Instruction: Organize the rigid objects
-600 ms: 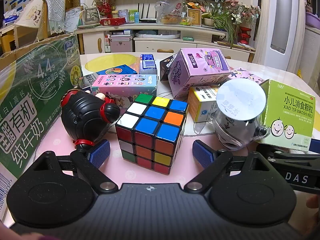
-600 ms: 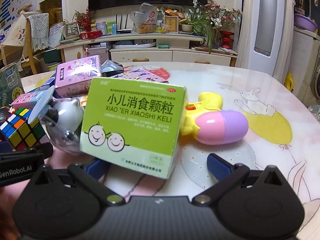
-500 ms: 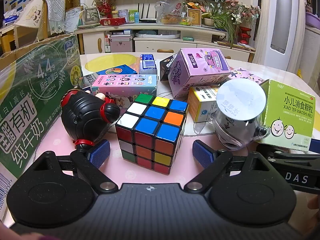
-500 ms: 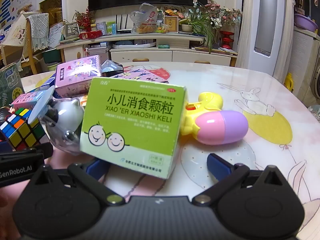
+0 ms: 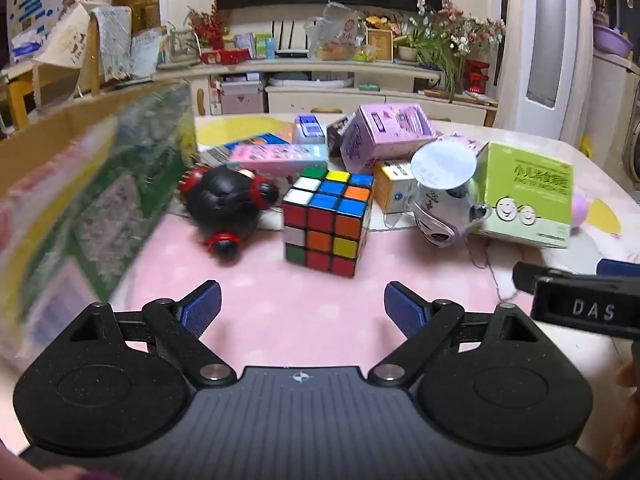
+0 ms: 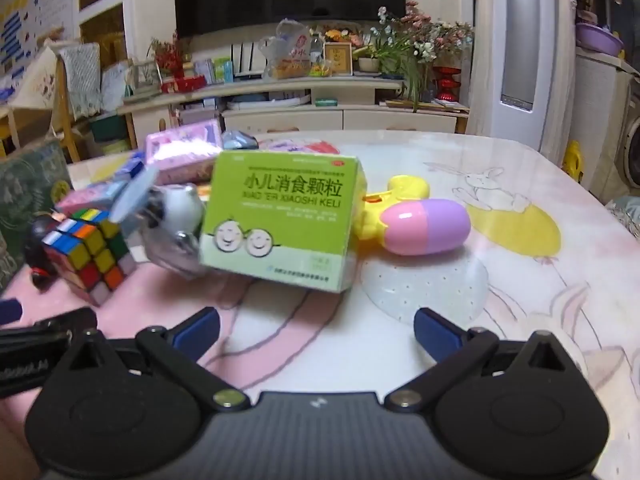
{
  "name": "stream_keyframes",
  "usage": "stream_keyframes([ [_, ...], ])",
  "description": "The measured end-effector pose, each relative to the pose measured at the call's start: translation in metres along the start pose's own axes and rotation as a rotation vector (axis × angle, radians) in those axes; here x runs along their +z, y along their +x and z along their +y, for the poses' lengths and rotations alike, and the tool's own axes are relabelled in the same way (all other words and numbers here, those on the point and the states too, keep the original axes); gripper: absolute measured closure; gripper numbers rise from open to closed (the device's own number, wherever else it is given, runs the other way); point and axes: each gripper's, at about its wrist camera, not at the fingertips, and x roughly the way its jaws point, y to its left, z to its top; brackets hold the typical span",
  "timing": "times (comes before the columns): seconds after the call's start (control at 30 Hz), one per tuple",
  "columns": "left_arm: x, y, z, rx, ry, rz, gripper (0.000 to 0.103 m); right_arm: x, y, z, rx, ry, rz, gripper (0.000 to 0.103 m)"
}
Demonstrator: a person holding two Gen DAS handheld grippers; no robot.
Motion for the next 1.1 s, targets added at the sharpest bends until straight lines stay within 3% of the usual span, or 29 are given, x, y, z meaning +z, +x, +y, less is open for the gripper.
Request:
stream_keyframes([
  [0.43,0.009,-0.077,0.061,0.044,-0.033,-0.098,0.0,0.004,-0.082,0.043,0.021,-0.084,-0.129,0.001],
  [0.9,-0.002,-0.157,0.152,0.207,-0.141,-0.177,0.0,0.013,-0.173,0.141,0.282,-0.214,-0.233,0.0],
  [1.1,-0.011,-0.174,0.156,0.255,-0.151,-0.196,0.0,0.009,-0.198,0.167,0.36,-0.253,-0.264,0.001],
])
